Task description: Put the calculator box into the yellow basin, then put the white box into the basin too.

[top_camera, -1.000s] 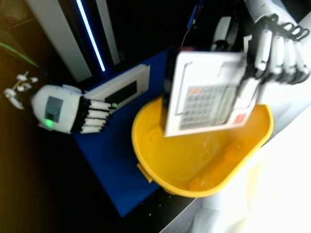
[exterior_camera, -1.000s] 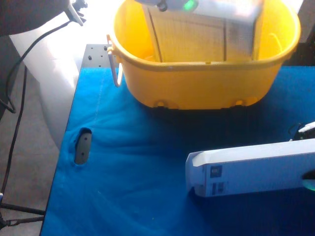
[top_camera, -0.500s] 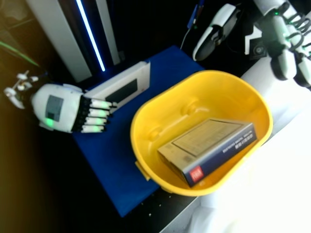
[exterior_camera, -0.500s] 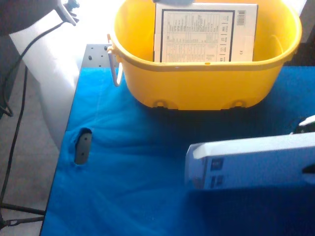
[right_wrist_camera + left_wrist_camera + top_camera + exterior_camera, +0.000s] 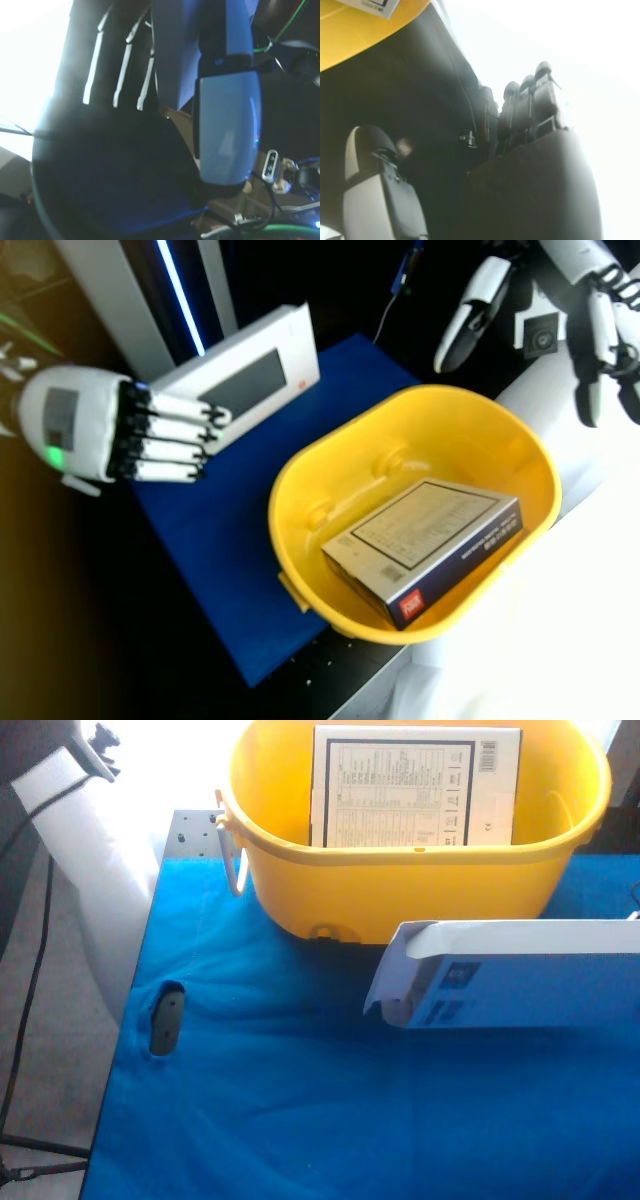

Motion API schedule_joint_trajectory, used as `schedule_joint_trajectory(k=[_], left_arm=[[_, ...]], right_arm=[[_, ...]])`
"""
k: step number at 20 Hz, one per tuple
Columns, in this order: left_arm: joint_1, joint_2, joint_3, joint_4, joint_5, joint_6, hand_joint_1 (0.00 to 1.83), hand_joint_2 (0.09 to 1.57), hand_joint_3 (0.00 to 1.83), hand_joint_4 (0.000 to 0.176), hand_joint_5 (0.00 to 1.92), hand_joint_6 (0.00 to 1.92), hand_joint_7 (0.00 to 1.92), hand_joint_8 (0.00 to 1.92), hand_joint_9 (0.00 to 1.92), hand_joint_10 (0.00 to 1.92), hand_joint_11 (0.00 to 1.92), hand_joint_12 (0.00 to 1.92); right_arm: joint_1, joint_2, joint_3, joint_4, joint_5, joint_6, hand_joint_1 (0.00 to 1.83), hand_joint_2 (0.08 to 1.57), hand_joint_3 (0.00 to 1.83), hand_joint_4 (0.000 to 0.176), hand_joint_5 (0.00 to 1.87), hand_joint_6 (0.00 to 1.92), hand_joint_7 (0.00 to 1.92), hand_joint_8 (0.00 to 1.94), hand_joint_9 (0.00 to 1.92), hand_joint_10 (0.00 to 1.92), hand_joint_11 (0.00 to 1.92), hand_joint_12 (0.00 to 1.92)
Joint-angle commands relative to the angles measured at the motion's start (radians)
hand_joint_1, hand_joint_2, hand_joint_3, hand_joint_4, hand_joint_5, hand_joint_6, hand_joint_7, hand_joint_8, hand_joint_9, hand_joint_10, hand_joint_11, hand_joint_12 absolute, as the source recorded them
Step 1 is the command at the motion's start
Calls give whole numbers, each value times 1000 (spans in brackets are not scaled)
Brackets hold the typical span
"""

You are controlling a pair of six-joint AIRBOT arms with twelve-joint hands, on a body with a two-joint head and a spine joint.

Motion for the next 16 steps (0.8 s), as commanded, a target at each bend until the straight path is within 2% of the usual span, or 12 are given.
schedule_joint_trajectory(k=[1,2,3,4,5,6,7,8,9,11,16], left_arm=[[-43,24,-14,2,-192,-2,597,1016,24,48,299,16,94,7,15,4,14,15],[-60,45,-30,12,-212,-2,533,1141,0,48,299,9,133,41,107,1,4,481],[-81,72,-51,25,-235,-2,533,1141,0,48,299,9,133,41,107,1,4,481],[-102,108,-78,38,-261,-2,425,1216,0,43,301,4,184,21,222,34,0,1151],[-130,148,-107,55,-283,-2,359,1280,16,0,310,6,234,26,272,54,0,1305],[-152,174,-126,71,-291,-2,540,1306,12,0,412,45,309,37,320,81,0,1368],[-191,206,-149,95,-288,-2,655,1313,0,0,434,364,393,7,316,279,0,1390],[-219,231,-165,116,-280,-1,655,1313,0,0,434,364,393,7,316,279,0,1390],[-264,268,-183,142,-255,1,408,1199,1,0,273,832,411,3,197,602,0,1217],[-305,296,-189,131,-206,53,396,1194,0,0,237,919,412,2,131,753,0,1204],[-331,324,-188,-16,-125,261,395,1194,0,0,234,925,412,1,124,770,0,1204]], right_arm=[[15,2,-3,-34,-135,13,1388,1070,1,0,1055,775,1039,864,1017,1104,905,1221],[15,5,-6,-34,-138,13,1388,1071,0,0,1107,704,1002,900,1006,1122,900,1225],[14,8,-10,-34,-139,13,1388,1071,0,0,1107,704,1002,900,1006,1122,900,1225],[14,10,-14,-34,-139,13,1387,1072,2,0,1108,717,985,903,999,1130,899,1221],[14,11,-20,-34,-139,13,1387,1069,0,0,1113,717,1003,878,1007,1114,898,1224],[13,11,-23,-34,-139,13,1388,1069,1,0,1060,780,1038,854,1017,1102,904,1222],[13,11,-26,-34,-139,13,1388,1070,1,0,1046,789,1046,855,1019,1099,905,1222],[13,12,-28,-34,-139,13,1388,1070,1,0,1046,789,1046,855,1019,1099,905,1222],[13,21,-35,-34,-145,13,1386,1073,2,0,1118,705,975,912,996,1136,898,1221],[10,47,-50,-34,-171,12,1387,1073,1,0,1121,701,972,914,995,1137,897,1221],[-7,91,-52,-34,-247,8,1387,1073,1,0,1122,699,973,913,995,1136,896,1223]])
